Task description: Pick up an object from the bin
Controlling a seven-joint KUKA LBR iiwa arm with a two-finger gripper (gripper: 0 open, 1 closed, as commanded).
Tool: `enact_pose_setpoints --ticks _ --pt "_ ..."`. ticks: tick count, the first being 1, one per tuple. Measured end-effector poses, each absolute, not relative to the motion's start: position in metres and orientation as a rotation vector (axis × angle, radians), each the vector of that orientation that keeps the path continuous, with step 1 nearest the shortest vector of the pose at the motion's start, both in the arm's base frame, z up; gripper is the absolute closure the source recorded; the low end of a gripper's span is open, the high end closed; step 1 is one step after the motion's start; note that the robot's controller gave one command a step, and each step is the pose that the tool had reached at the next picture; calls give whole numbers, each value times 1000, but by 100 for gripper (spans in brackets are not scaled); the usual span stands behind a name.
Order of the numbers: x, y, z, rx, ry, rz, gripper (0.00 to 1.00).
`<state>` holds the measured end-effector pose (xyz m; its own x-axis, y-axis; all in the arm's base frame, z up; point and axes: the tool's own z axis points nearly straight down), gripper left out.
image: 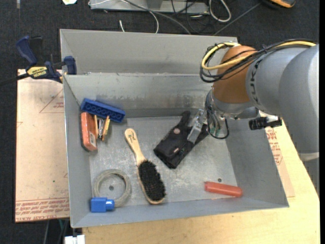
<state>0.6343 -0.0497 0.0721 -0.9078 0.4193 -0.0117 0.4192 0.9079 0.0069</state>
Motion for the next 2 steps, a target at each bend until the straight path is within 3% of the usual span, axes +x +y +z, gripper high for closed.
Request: enact_pose_setpoints --ticks 2 --pt "634 -50 72 672 3056 6 100"
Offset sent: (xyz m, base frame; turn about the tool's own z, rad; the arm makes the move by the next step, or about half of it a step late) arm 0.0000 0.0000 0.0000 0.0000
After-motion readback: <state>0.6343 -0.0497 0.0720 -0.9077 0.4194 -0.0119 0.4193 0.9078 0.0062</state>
